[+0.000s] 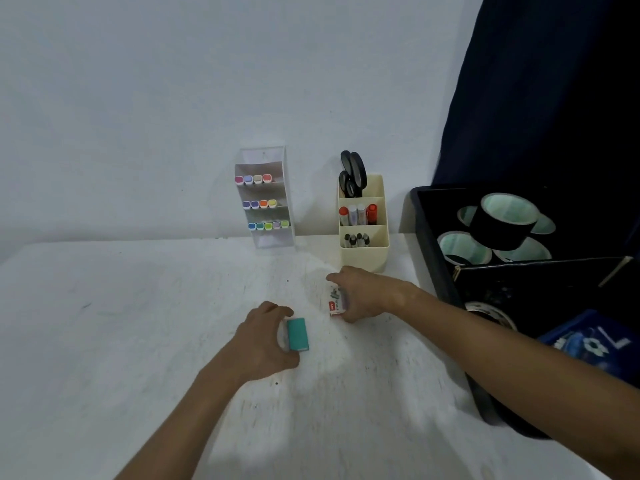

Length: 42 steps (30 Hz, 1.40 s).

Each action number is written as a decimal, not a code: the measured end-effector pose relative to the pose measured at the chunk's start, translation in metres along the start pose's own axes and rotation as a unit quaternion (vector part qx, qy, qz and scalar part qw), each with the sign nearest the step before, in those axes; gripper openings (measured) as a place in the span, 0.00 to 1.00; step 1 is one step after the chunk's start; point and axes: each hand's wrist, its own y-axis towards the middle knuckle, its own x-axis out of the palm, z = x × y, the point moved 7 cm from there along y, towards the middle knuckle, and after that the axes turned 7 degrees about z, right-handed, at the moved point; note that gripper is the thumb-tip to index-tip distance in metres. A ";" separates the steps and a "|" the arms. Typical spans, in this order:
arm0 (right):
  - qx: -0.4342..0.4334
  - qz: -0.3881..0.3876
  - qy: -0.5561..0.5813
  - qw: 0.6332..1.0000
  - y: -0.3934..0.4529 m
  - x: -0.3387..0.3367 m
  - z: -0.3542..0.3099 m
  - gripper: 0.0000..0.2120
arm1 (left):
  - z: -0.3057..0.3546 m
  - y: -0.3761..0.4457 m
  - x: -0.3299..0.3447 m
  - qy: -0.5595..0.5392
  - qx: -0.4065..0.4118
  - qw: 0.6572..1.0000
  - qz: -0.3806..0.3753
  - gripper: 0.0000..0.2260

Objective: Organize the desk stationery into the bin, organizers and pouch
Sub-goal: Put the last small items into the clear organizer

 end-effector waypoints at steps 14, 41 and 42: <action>0.016 -0.002 0.016 1.000 0.002 0.004 0.005 0.35 | 0.024 0.023 0.000 0.115 0.068 0.989 -0.061 0.31; -0.025 -0.014 0.039 0.999 0.013 0.006 -0.026 0.34 | -0.026 0.015 -0.026 -0.008 0.052 0.995 0.082 0.23; -0.020 -0.005 0.046 0.999 0.017 0.001 -0.030 0.34 | -0.026 0.022 -0.032 0.004 0.040 0.996 0.085 0.23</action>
